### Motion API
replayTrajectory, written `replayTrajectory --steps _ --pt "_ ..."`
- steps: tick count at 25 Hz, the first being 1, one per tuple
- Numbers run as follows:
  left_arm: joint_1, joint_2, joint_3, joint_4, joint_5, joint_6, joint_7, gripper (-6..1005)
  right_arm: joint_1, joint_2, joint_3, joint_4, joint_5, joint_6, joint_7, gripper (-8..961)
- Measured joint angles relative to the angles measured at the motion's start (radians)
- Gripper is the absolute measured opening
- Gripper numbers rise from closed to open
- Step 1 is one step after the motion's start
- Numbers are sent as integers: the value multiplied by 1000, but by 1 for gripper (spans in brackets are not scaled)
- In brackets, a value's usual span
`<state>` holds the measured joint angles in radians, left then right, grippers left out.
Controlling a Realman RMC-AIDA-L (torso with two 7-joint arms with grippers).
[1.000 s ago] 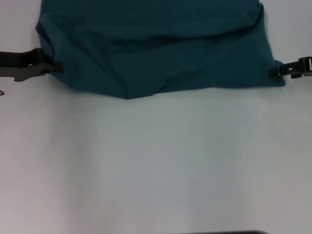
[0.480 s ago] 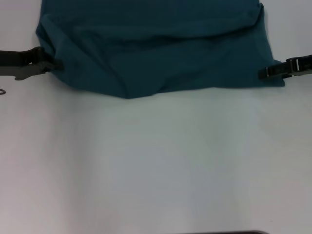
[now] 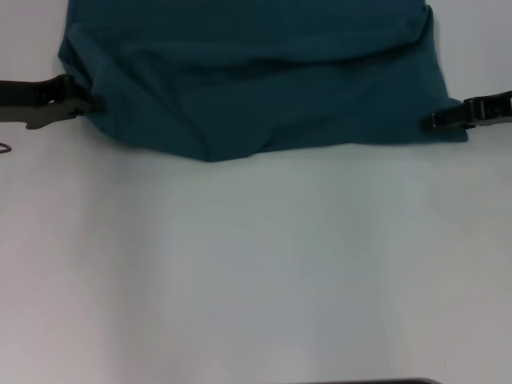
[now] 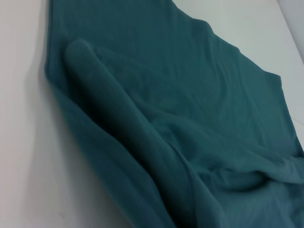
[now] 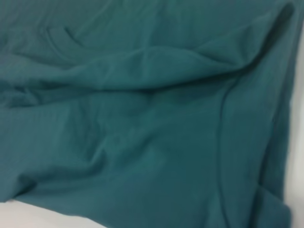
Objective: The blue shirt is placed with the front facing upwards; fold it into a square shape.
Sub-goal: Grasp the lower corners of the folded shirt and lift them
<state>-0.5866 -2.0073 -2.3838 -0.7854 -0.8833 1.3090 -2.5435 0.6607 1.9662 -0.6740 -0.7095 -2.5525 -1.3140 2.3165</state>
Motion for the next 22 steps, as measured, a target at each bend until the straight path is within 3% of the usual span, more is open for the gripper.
replayTrajectory --steps 7,19,21,22 --pt "-2 -6 0 0 0 -8 3 0 20 19 1 39 2 26 -5 850" --pt "-2 -8 1 0 2 -8 -1 -1 9 5 13 15 23 9 48 832" --pt "-2 -9 1 0 4 -7 -2 -1 6 4 9 11 21 1 54 605" --pt "-2 -9 1 0 4 -5 -3 -1 6 4 9 11 21 1 54 564"
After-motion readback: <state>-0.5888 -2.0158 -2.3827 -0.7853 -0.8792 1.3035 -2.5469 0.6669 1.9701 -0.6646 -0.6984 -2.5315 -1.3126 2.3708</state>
